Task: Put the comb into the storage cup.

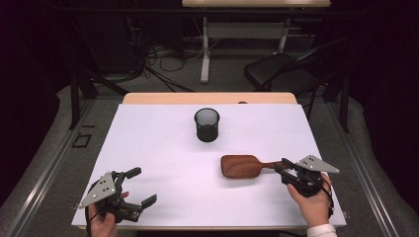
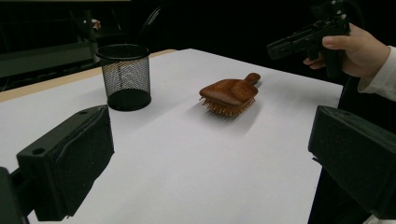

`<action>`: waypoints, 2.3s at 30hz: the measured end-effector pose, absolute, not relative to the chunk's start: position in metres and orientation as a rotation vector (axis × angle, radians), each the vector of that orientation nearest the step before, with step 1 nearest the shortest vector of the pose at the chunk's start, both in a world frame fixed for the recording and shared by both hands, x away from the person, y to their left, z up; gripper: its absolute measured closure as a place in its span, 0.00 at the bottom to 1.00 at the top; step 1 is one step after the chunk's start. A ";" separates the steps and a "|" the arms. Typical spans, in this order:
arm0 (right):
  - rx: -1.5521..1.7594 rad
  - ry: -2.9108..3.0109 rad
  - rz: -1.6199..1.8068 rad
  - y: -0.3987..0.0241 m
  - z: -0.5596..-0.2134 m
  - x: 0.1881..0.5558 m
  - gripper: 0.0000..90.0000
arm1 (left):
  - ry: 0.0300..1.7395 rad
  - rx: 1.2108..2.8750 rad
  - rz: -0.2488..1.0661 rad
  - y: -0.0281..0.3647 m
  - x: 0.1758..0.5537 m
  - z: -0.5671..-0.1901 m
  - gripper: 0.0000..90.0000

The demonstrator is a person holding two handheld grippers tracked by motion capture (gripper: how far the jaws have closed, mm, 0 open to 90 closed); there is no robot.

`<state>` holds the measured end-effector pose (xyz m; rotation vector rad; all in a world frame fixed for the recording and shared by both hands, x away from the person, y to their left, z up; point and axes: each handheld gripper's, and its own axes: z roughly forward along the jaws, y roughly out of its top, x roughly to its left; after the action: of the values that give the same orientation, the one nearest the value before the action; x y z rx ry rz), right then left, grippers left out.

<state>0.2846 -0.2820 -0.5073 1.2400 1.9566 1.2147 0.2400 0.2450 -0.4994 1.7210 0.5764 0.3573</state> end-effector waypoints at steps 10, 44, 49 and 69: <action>1.255 2.026 1.101 -0.277 -0.510 0.312 0.73 | 0.572 1.725 0.353 0.243 0.241 -0.501 0.00; 1.429 2.146 0.933 -0.272 -0.536 0.364 1.00 | 0.581 1.740 0.345 0.243 0.242 -0.503 0.00; 1.423 2.179 0.914 -0.272 -0.538 0.363 1.00 | 0.581 1.740 0.344 0.243 0.242 -0.503 0.00; 1.431 2.232 0.918 -0.263 -0.536 0.348 1.00 | 0.581 1.741 0.346 0.244 0.242 -0.503 0.00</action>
<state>0.3476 -0.2629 -0.5358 1.4313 2.2317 0.9179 0.2424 0.2436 -0.5026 1.7411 0.5808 0.3464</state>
